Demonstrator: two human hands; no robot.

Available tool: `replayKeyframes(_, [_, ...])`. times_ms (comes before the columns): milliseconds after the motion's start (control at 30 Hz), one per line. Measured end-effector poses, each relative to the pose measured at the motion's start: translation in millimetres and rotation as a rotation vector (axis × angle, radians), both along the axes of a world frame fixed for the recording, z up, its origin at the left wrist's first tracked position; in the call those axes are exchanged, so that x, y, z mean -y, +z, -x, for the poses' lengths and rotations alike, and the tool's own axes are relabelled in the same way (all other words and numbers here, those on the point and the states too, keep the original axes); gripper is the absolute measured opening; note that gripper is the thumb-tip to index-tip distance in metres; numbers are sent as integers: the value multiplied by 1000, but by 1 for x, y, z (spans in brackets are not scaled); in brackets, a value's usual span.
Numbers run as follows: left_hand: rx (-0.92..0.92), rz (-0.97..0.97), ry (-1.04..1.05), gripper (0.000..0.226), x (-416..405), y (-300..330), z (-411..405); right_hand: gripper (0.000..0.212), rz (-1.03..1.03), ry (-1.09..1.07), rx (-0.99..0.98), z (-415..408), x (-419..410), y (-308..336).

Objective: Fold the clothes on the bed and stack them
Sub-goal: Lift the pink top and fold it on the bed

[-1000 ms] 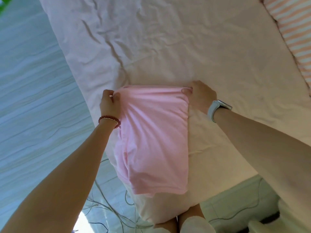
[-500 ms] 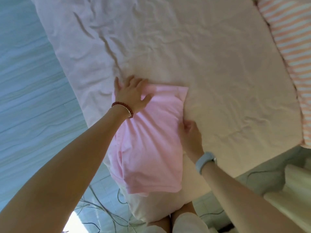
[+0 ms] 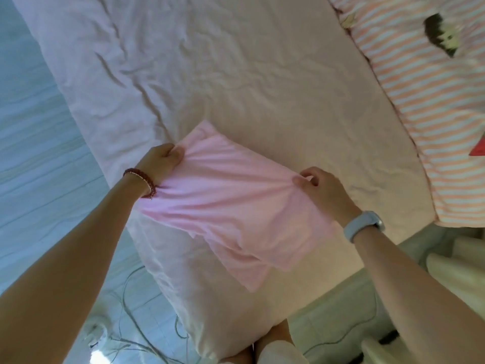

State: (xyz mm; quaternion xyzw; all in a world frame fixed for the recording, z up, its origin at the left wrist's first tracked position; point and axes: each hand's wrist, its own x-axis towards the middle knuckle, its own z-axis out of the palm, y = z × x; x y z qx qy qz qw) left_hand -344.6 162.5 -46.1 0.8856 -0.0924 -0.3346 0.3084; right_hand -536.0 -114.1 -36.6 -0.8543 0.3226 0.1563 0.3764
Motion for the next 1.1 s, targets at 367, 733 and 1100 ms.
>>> replayKeyframes(367, [-38,-32,257,43,65,-30,-33,27,-56,-421,-158,-2,20,-38])
replayKeyframes(733, [212,-2,520,22,82,-39,-54,29,88,-641,28,20,12,-41])
replayKeyframes(1100, [763,129,-633,38,19,-23,100,34,538,456,335,95,-78,-23])
